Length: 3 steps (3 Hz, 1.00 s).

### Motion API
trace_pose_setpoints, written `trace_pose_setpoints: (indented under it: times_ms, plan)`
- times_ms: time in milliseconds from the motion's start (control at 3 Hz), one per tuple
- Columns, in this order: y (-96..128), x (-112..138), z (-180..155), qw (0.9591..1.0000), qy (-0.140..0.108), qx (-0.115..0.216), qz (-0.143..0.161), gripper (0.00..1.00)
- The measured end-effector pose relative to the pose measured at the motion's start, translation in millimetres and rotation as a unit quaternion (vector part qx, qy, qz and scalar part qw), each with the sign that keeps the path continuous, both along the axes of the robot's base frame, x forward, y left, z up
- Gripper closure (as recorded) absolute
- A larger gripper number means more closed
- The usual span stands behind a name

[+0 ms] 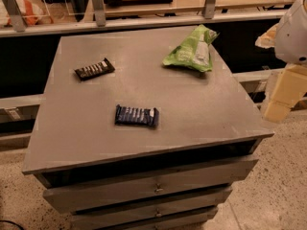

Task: Move rxbar blueberry near rxbar chocolate

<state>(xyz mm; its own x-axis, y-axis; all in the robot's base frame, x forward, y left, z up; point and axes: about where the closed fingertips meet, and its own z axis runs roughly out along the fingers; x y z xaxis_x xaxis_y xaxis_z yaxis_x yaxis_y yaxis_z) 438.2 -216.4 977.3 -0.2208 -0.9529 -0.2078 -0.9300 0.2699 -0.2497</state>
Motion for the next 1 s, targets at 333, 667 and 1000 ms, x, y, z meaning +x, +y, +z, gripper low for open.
trace_pose_setpoints:
  times_ms: [333,667,1000]
  plan:
    - [0.0,0.0,0.0,1.0,0.0,0.0,0.0,0.0]
    - [8.6,-0.7,-3.7,0.9996,-0.001,0.027,0.0,0.0]
    - [29.6,-8.4,-22.9,0.9955,-0.005,0.094,-0.012,0.0]
